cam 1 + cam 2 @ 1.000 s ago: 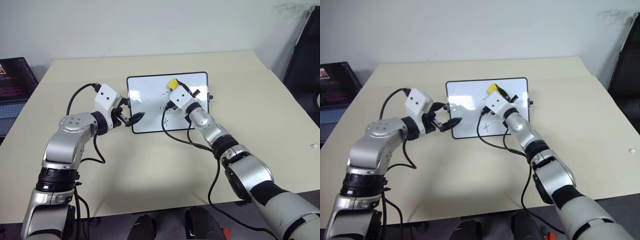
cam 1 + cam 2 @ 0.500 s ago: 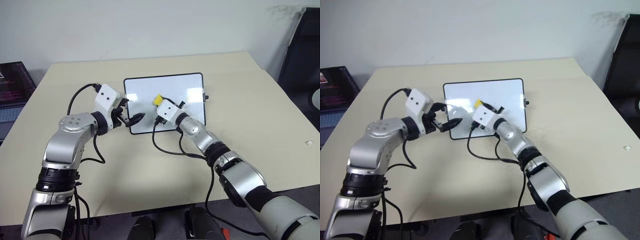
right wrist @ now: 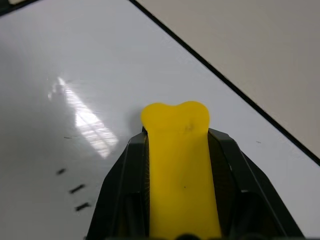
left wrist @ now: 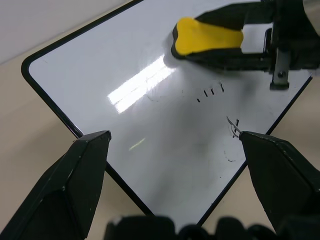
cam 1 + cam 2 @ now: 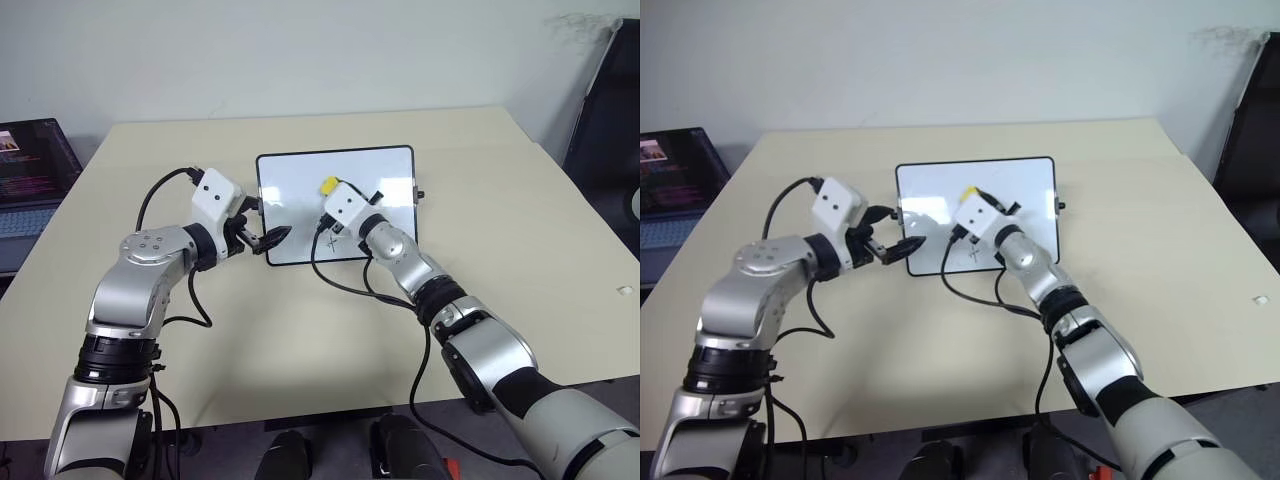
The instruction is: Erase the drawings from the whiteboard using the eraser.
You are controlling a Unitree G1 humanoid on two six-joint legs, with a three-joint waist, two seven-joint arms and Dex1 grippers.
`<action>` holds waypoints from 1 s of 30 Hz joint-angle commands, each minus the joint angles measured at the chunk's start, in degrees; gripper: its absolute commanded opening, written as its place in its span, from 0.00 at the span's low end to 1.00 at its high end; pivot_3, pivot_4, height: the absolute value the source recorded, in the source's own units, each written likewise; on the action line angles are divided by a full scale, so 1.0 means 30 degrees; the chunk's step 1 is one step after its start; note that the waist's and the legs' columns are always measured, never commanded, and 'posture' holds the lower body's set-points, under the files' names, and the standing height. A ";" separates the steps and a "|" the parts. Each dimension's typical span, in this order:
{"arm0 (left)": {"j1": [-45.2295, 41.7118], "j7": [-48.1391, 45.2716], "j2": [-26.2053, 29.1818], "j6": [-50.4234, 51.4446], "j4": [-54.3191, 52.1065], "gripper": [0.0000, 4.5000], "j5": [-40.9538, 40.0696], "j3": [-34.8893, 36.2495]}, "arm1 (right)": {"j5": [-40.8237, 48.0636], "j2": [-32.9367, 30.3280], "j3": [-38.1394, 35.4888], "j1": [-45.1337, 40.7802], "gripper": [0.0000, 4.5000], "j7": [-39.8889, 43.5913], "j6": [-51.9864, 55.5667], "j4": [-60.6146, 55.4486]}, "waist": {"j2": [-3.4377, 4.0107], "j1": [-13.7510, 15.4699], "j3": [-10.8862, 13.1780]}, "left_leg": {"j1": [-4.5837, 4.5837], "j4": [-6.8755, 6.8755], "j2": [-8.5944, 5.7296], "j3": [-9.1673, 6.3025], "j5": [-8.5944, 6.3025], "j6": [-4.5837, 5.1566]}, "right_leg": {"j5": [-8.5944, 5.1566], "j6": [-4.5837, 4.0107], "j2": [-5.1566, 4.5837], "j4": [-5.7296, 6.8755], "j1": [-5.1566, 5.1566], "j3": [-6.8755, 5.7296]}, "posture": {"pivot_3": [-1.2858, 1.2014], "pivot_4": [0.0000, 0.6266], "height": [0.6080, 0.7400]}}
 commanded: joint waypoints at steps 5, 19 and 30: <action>-0.0401 0.0059 -0.0136 -0.0206 -0.0521 1.00 -0.0120 0.0312 | 0.0105 0.0140 -0.0033 0.0361 0.28 0.0187 0.0646 0.0022 | -0.0001 -0.0026 0.0000 | -0.0003 -0.0002 0.0000 0.0000 0.0000 0.0000 | -0.0003 0.0005 0.0000 0.0000 -0.0002 -0.0001 | 0.52 0.24 1.00; -0.0323 0.0108 -0.0221 -0.0162 -0.0645 1.00 -0.0117 0.0348 | 0.0712 0.0588 -0.0303 0.0659 0.28 0.1316 0.0697 -0.1487 | -0.0005 -0.0191 0.0005 | 0.0007 -0.0017 0.0014 0.0010 -0.0001 0.0001 | -0.0007 0.0011 0.0014 -0.0002 -0.0012 0.0022 | 0.52 0.24 1.00; 0.0219 0.0265 -0.0163 -0.0165 -0.0923 1.00 -0.0087 0.0463 | 0.5470 -0.1755 -0.2645 0.5439 0.28 0.6440 0.3756 -1.2822 | -0.0013 0.0023 0.0015 | -0.0197 -0.0024 0.0018 -0.0040 -0.0017 0.0000 | -0.0018 0.0036 -0.0034 -0.0052 -0.0146 -0.0035 | 0.52 0.24 1.00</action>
